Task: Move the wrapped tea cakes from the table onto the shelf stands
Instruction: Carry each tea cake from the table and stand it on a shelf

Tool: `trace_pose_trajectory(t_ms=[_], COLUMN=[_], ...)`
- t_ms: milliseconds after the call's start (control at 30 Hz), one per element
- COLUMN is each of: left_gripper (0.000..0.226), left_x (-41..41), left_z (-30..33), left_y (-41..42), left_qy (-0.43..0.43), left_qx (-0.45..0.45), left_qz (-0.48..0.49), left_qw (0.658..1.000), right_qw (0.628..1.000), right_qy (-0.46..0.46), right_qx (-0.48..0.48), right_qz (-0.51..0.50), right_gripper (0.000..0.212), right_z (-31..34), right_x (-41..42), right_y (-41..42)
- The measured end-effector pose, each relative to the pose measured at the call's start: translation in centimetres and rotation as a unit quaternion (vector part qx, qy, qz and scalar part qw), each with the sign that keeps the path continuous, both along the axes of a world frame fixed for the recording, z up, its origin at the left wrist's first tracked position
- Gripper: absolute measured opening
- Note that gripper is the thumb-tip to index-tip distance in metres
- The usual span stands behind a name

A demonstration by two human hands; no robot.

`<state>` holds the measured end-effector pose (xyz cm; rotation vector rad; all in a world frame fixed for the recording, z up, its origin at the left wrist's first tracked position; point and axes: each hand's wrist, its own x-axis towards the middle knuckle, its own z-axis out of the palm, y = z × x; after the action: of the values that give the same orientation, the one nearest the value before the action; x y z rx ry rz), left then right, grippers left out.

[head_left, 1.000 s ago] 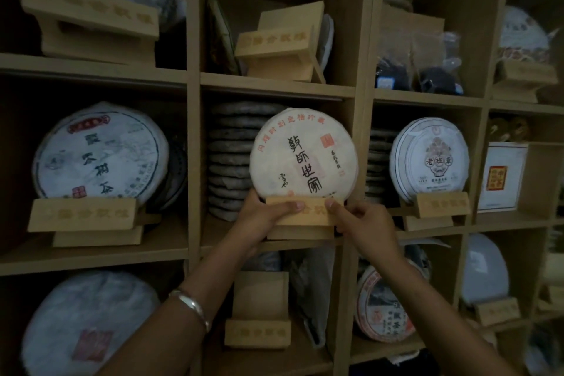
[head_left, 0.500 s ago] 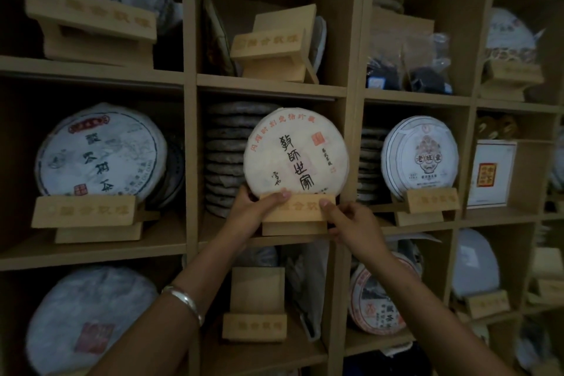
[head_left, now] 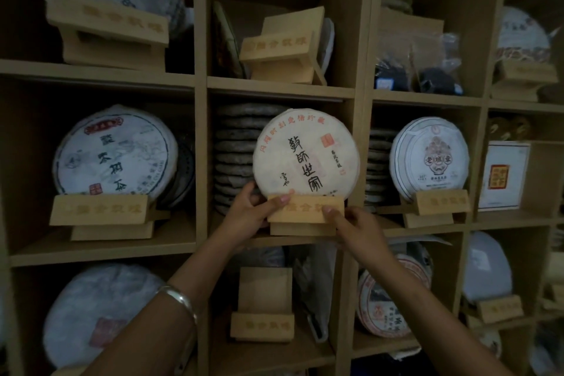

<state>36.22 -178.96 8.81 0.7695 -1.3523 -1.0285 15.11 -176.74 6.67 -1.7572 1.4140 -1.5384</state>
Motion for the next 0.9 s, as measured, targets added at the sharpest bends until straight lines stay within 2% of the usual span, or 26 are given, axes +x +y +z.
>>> trace_pose_trajectory(t_ms=[133,233,400,600,767,900], left_gripper=[0.062,0.056,0.037,0.044,0.065,0.058], left_x=[-0.1,-0.6,-1.5,-1.0,-0.4,-0.4], left_z=[0.3,0.3,-0.4,-0.5,-0.5,-0.4], left_y=[-0.3,-0.1,0.4,0.7,1.0,1.2], left_qy=[-0.005,0.011,0.027,0.023,-0.008,0.004], left_qx=[0.000,-0.005,-0.032,-0.011,0.007,0.007], left_qz=[-0.012,-0.010,0.034,0.058,0.074,0.073], left_qw=[1.000,1.000,0.999,0.998,0.997,0.997], right_qw=[1.000,1.000,0.999,0.999,0.999,0.998], right_qy=[-0.008,-0.006,0.001,-0.001,0.021,0.036], right_qx=[0.001,0.009,0.032,0.033,0.019,0.016], right_qz=[-0.002,0.000,-0.005,-0.015,-0.031,-0.042], right_gripper=[0.034,0.030,0.051,0.050,0.042,0.041], right_z=[0.0,0.3,0.4,0.4,0.4,0.2], right_x=[0.1,-0.1,-0.4,-0.4,-0.1,-0.2], right_y=[0.2,0.4,0.7,0.5,0.1,0.0])
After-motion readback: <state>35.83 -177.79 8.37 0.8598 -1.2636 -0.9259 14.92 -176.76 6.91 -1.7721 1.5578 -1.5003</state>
